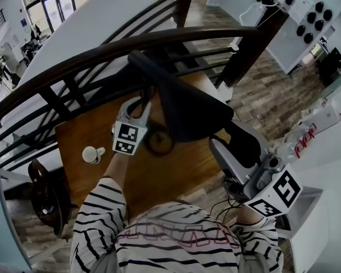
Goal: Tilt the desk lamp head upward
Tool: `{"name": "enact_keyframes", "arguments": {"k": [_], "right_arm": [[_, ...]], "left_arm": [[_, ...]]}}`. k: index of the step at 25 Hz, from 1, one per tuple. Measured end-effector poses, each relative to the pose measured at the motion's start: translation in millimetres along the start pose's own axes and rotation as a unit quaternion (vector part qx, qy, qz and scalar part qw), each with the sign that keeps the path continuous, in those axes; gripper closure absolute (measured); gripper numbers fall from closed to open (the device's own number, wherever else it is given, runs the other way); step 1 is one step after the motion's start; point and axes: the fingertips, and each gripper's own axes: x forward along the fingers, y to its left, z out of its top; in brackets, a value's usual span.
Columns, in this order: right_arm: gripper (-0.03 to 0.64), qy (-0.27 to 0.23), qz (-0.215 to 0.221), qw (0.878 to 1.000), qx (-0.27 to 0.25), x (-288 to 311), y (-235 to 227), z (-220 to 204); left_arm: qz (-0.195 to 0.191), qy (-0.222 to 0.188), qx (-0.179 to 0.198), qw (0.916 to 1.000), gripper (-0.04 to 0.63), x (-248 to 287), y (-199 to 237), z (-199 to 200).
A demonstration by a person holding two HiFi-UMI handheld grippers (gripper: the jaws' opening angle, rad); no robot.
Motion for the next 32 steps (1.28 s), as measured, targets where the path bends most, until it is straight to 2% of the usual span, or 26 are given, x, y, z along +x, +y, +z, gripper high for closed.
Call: {"name": "enact_keyframes", "arguments": {"k": [11, 16, 21, 32], "right_arm": [[0.457, -0.041, -0.024, 0.999, 0.005, -16.0, 4.1, 8.8], [0.457, -0.039, -0.051, 0.998, 0.008, -22.5, 8.2, -0.3], [0.457, -0.046, -0.066, 0.996, 0.034, -28.5, 16.1, -12.0], [0.457, -0.047, -0.103, 0.993, 0.042, -46.7, 54.4, -28.7]], "left_arm": [[0.004, 0.01, -0.011, 0.9999, 0.511, -17.8, -2.9, 4.9], [-0.003, 0.002, -0.008, 1.0, 0.499, -46.2, -9.3, 14.9], [-0.016, 0.001, -0.009, 0.9998, 0.499, -74.9, -20.2, 16.3], [-0.036, -0.006, -0.009, 0.9993, 0.499, -138.5, -43.9, 22.4]]}}
